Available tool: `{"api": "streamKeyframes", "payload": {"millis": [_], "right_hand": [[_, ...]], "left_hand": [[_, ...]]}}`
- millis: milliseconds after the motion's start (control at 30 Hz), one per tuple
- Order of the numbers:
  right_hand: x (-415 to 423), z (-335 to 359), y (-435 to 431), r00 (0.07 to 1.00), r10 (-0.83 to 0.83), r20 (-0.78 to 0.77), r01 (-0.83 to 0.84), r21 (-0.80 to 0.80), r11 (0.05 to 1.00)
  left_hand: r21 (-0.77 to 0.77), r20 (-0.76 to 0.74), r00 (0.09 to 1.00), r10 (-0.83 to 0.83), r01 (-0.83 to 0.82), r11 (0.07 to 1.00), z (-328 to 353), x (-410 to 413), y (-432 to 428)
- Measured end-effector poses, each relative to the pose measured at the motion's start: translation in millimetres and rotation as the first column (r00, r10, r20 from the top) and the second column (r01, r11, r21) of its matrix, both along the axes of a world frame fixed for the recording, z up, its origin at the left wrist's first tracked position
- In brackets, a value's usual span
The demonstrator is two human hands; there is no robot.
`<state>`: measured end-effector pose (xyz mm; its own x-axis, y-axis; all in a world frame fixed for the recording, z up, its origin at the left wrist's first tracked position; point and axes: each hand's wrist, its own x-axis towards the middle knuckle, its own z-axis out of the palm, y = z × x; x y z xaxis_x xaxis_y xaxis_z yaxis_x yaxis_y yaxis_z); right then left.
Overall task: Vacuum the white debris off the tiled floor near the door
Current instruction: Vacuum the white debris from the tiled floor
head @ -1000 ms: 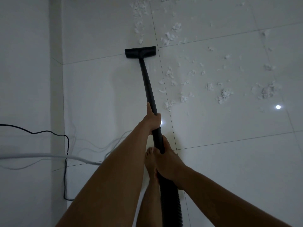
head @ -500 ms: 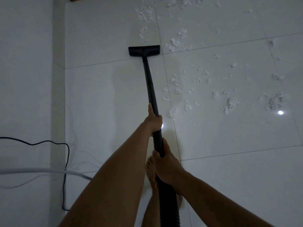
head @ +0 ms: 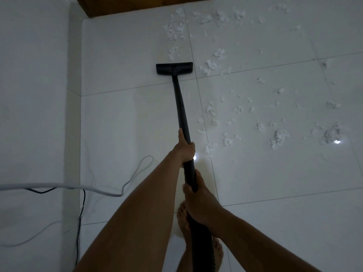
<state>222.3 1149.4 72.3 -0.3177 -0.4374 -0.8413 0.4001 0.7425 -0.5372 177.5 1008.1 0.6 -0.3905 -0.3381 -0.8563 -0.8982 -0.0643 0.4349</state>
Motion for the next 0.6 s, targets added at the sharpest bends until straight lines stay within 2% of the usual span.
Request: {"api": "streamKeyframes", "payload": {"millis": [233,600], "right_hand": [[-7.4,31.9,-0.6,1.0,-0.004,0.027,0.004,0.02,1.0],[-40.7,30.2,-30.6,0.998,0.022,0.065,-0.027,0.077,0.997]], "left_hand": [[0.037,0.015,1.0,0.014,-0.015,0.999,24.8,-3.2,1.4],[0.047,0.031,0.999,0.012,-0.014,0.999,23.5,-37.1,-27.6]]}}
